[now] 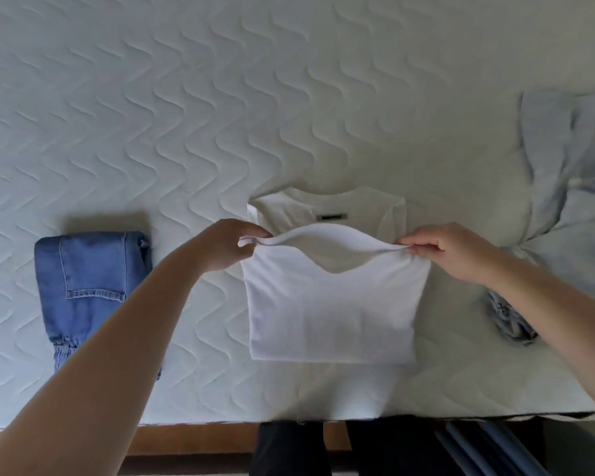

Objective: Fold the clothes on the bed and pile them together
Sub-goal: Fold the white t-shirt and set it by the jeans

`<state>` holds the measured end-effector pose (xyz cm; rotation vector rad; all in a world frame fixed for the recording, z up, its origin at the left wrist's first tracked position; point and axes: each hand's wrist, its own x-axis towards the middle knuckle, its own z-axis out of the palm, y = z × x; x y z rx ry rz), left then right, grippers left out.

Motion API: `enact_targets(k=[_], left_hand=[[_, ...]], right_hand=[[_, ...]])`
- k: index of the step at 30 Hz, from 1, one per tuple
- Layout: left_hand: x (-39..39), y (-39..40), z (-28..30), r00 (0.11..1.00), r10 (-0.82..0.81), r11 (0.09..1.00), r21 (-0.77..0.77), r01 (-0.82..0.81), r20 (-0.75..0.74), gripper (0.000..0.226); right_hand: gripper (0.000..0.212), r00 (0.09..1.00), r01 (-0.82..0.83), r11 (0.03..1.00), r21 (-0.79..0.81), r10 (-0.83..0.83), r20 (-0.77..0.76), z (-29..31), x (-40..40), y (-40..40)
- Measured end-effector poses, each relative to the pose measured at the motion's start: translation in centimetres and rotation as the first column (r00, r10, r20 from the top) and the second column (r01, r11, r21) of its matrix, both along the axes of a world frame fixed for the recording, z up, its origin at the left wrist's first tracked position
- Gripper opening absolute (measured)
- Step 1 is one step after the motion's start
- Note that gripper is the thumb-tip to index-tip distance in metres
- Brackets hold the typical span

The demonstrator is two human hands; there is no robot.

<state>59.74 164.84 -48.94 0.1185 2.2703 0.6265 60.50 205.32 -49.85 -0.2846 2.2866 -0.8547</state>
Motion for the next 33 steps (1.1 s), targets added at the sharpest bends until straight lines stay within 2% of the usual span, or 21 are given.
enact_targets(k=[6, 10, 16, 18, 21, 26, 29, 33], left_hand=[[-4.2, -0.8, -7.0, 0.996, 0.088, 0.996, 0.004, -0.088, -0.013, 0.033], [-5.8, -0.6, -10.7, 0.995, 0.096, 0.995, -0.033, -0.097, -0.039, 0.034], [-5.8, -0.7, -11.8, 0.942, 0.326, 0.942, 0.107, -0.317, -0.082, 0.028], [-6.3, -0.7, -11.3, 0.925, 0.365, 0.923, 0.167, -0.346, -0.103, 0.026], [-7.6, -1.0, -11.1, 0.937, 0.323, 0.940, 0.163, -0.300, -0.136, 0.026], [-8.7, -0.6, -12.7, 0.954, 0.145, 0.988, -0.021, -0.156, -0.262, 0.022], [-9.0, 0.0, -13.7, 0.961, 0.124, 0.984, -0.095, -0.151, -0.247, 0.028], [-10.2, 0.6, -13.5, 0.993, 0.117, 0.981, -0.153, -0.116, 0.001, 0.057]], right_hand=[[0.027, 0.992, 0.125, 0.990, 0.062, -0.124, -0.009, -6.5, -4.6, -0.1], [0.026, 0.987, 0.140, 0.984, 0.114, -0.129, -0.096, -9.7, -6.1, -0.9], [0.018, 0.962, 0.232, 0.968, 0.093, -0.215, -0.165, -10.8, -6.5, -1.9], [0.020, 0.951, 0.262, 0.960, 0.099, -0.239, -0.195, -10.4, -6.9, -1.9], [0.021, 0.946, 0.256, 0.958, 0.126, -0.222, -0.237, -10.1, -8.0, -1.7], [0.020, 0.962, 0.195, 0.952, 0.237, -0.138, -0.236, -11.0, -9.6, -1.9], [0.036, 0.979, 0.160, 0.940, 0.302, -0.114, -0.166, -12.2, -10.3, -2.0], [0.073, 1.000, 0.019, 0.928, 0.371, -0.027, 0.016, -12.9, -11.3, -1.9]])
